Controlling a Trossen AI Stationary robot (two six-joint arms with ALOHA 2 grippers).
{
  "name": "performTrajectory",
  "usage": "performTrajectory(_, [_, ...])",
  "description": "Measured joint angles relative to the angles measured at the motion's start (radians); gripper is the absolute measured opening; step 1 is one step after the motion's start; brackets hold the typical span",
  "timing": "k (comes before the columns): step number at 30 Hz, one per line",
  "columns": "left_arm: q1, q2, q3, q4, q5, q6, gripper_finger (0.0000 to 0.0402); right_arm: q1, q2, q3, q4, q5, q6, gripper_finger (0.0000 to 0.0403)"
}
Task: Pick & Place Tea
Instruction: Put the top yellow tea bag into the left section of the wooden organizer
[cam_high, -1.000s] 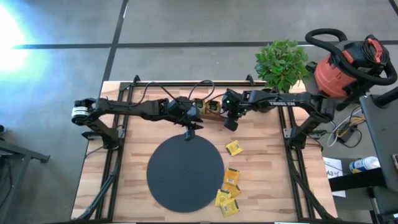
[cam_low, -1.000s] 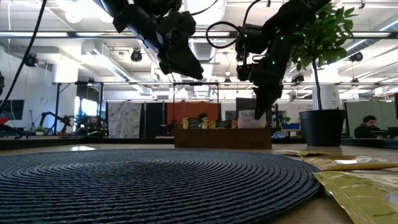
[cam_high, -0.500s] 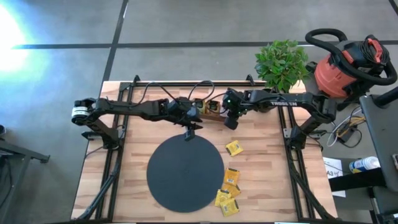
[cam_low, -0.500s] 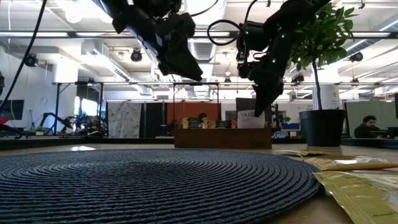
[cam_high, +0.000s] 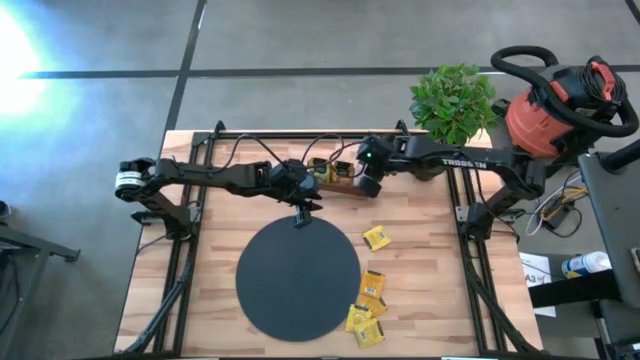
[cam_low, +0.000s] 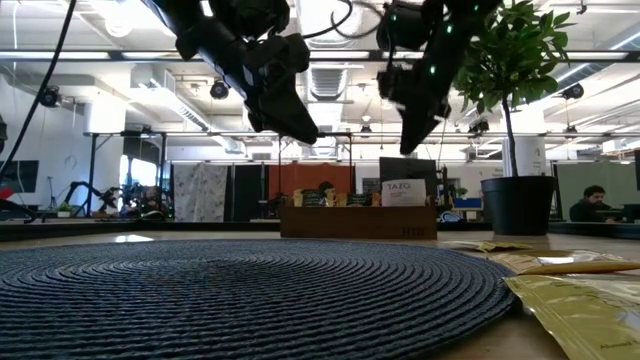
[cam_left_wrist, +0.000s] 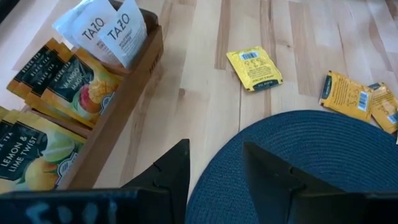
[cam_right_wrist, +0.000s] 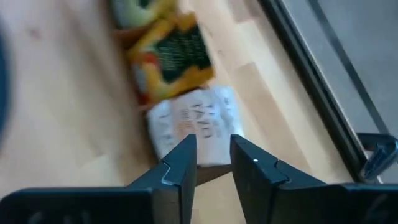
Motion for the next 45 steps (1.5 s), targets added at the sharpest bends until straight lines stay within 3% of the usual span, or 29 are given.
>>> performTrajectory(4, [0.0, -0.002, 0.0, 0.003, 0.001, -0.002, 0.014, 0.048, -0.031, 0.017, -0.08, -0.097, 0.025, 0.0089])
performTrajectory(8, [-0.002, -0.002, 0.0, 0.003, 0.016, -0.003, 0.014, 0.121, -0.06, -0.031, -0.134, -0.205, 0.154, 0.0083])
performTrajectory(16, [-0.05, -0.003, -0.01, 0.019, 0.084, 0.027, 0.014, 0.386, -0.084, -0.149, -0.1, -0.215, 0.54, 0.0082])
performTrajectory(22, [-0.123, 0.022, -0.032, 0.14, 0.084, 0.065, 0.014, 0.561, -0.072, -0.208, -0.046, -0.21, 0.816, 0.0081])
performTrajectory(26, [-0.147, 0.076, -0.032, 0.231, 0.086, 0.111, 0.014, 0.642, -0.069, -0.245, -0.03, -0.15, 0.937, 0.0074])
performTrajectory(33, [-0.148, 0.201, -0.021, 0.366, 0.084, 0.108, 0.014, 0.68, -0.073, -0.36, -0.004, -0.074, 1.149, 0.0059])
performTrajectory(38, [-0.161, 0.303, 0.033, 0.388, 0.084, 0.101, 0.014, 0.664, -0.079, -0.453, 0.156, -0.071, 1.251, 0.0049])
performTrajectory(45, [-0.166, 0.421, 0.119, 0.388, 0.048, 0.094, 0.014, 0.638, -0.079, -0.478, 0.169, 0.024, 1.361, 0.0049])
